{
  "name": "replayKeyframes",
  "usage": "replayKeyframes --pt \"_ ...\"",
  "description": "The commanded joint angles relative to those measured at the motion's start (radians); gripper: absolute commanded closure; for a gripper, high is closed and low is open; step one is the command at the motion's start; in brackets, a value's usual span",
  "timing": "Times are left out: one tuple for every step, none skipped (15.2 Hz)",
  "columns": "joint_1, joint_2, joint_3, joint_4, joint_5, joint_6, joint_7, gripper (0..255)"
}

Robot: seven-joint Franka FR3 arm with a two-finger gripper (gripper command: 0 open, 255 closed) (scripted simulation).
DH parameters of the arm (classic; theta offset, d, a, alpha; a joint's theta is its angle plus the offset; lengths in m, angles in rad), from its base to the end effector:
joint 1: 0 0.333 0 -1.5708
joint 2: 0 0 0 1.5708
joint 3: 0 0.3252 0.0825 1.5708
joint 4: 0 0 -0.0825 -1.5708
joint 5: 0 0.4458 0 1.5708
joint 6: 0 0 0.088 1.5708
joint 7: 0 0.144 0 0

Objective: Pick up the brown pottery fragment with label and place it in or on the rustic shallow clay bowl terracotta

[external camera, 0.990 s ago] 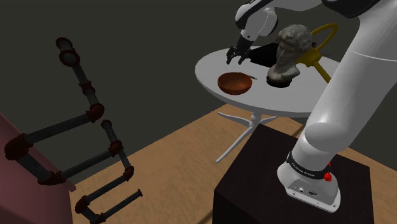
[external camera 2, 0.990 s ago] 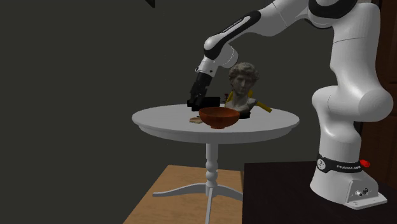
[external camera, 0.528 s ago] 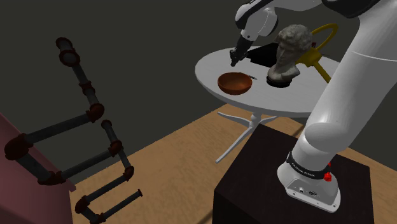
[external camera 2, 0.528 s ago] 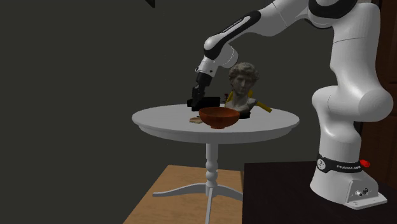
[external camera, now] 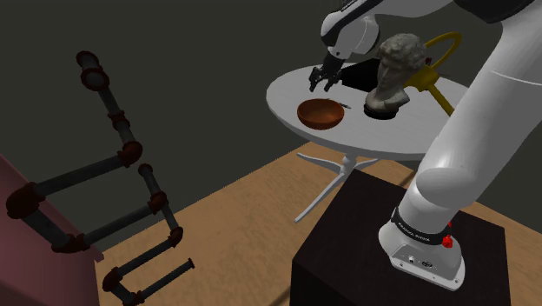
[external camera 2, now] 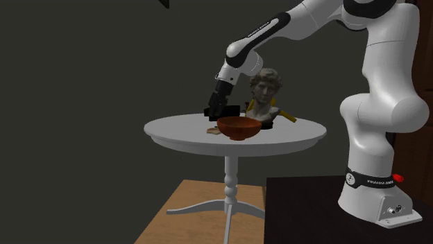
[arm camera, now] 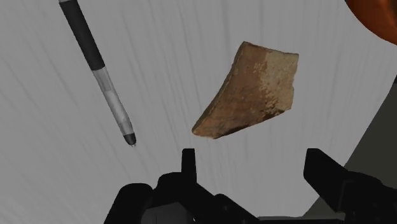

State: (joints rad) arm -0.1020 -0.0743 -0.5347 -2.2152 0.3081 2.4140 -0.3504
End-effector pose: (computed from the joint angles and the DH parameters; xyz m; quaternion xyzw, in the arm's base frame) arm 0.4896 -0.3516 0.3726 -0.9528 0.2405 -0.1761 0.0583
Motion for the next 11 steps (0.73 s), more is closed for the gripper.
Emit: replayKeyframes --pt "-0.001 -0.067 0.047 -0.114 -0.139 0.111 0.222 0" --pt "-0.016 -0.094 0.085 -0.167 -0.220 0.157 0.348 0" --pt "-0.038 -0.115 0.128 -0.214 -0.303 0.196 0.481 0" --pt "-0.058 -0.126 0.164 -0.244 -0.361 0.219 0.576 0" --pt "-0.061 -0.111 0.167 -0.244 -0.351 0.232 0.569 0" --pt "-0.058 -0.097 0.164 -0.243 -0.342 0.246 0.563 0" --pt "-0.054 -0.083 0.161 -0.243 -0.333 0.259 0.556 0" --pt "-0.051 -0.068 0.158 -0.242 -0.323 0.272 0.549 0" --pt "-0.047 -0.053 0.155 -0.241 -0.312 0.285 0.541 0" --pt "-0.044 -0.038 0.153 -0.240 -0.301 0.298 0.533 0" --pt "-0.040 -0.023 0.150 -0.239 -0.289 0.311 0.524 0"
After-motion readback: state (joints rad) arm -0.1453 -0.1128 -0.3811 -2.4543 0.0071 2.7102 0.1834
